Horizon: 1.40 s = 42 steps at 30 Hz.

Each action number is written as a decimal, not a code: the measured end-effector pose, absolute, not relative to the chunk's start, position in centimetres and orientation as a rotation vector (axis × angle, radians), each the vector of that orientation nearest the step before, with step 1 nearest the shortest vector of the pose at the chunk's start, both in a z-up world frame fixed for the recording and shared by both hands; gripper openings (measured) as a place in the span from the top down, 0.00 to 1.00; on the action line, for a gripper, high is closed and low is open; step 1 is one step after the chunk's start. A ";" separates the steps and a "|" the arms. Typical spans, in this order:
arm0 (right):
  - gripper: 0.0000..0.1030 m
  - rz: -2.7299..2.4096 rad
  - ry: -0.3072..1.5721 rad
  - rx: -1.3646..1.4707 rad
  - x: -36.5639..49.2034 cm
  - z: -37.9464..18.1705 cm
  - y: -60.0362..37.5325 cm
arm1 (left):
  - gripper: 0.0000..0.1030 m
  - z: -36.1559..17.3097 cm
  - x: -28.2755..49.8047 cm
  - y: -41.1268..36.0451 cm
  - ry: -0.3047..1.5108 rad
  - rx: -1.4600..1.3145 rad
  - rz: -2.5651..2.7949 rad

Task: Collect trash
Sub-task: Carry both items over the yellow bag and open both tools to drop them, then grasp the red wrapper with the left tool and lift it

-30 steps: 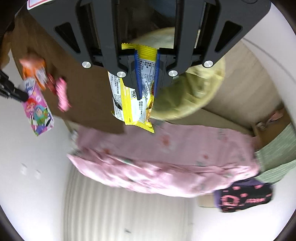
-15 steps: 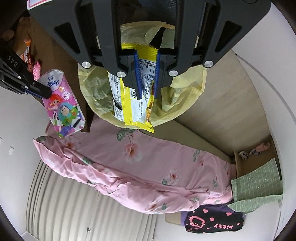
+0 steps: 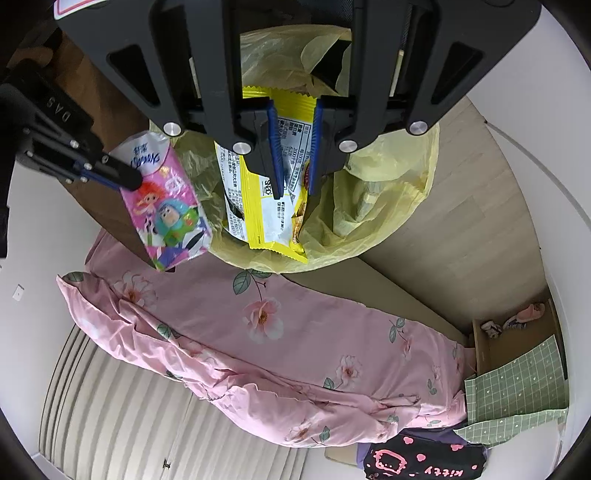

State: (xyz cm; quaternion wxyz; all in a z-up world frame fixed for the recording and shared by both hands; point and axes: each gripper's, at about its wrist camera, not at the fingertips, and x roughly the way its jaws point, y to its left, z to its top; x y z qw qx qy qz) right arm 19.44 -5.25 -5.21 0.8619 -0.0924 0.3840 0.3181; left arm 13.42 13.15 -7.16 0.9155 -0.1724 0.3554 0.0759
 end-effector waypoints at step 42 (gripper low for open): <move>0.52 0.052 0.722 0.249 1.4 -5.7 -44.4 | 0.51 -4.7 14.8 -20.7 0.794 0.049 -0.674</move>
